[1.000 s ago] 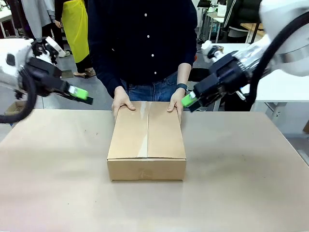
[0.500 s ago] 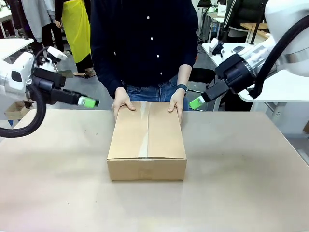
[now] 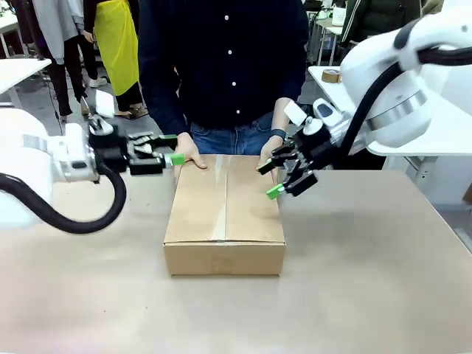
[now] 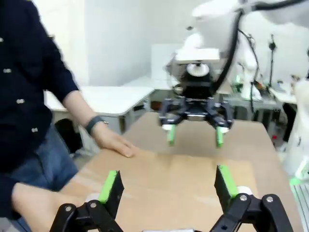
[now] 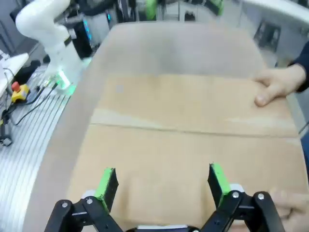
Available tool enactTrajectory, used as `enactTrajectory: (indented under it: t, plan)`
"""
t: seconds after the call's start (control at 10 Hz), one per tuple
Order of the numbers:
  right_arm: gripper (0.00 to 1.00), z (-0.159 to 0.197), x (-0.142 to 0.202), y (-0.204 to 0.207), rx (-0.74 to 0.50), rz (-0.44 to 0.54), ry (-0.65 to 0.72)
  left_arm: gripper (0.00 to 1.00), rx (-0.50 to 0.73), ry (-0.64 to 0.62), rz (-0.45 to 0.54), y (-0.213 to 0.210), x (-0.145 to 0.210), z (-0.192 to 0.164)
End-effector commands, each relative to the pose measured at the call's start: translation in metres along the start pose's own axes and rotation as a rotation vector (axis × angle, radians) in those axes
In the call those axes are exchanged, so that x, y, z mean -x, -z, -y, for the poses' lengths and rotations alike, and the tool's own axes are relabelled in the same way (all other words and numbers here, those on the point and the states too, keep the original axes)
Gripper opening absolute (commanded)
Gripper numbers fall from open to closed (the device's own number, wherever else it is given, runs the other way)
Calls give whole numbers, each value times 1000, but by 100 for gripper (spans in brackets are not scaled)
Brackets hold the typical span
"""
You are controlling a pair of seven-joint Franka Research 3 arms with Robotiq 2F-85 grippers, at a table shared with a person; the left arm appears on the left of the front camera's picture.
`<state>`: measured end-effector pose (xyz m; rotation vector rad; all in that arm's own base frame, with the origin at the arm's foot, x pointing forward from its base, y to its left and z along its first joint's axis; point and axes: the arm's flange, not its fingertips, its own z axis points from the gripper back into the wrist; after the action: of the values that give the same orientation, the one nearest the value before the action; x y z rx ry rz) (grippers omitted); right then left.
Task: Pack the gift set into the box.
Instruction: Press and hold the closed box until the human finishes sealing it.
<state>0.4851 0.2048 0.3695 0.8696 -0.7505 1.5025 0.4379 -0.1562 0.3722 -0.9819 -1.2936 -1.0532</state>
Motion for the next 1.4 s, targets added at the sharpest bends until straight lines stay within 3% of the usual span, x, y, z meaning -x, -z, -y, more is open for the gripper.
enactTrajectory:
  t: [0.0,0.2,0.4,0.6,1.0,1.2,1.3]
  plan:
    - [100,21,15,24,25,148,33,100,193,1,-83,7,20,-8]
    - [100,26,24,27,31,199,93,100,247,28,-166,6,32,-12]
    - [100,27,35,32,14,192,126,100,209,91,-220,15,49,-17]
    - [100,28,46,36,-23,176,152,100,192,86,-223,22,57,-22]
    - [100,22,72,20,83,89,181,100,213,33,-261,38,69,-29]
    - [100,21,74,17,90,82,187,100,181,-13,-311,40,76,-38]
    - [100,29,62,18,62,146,146,100,225,35,-252,35,71,-26]
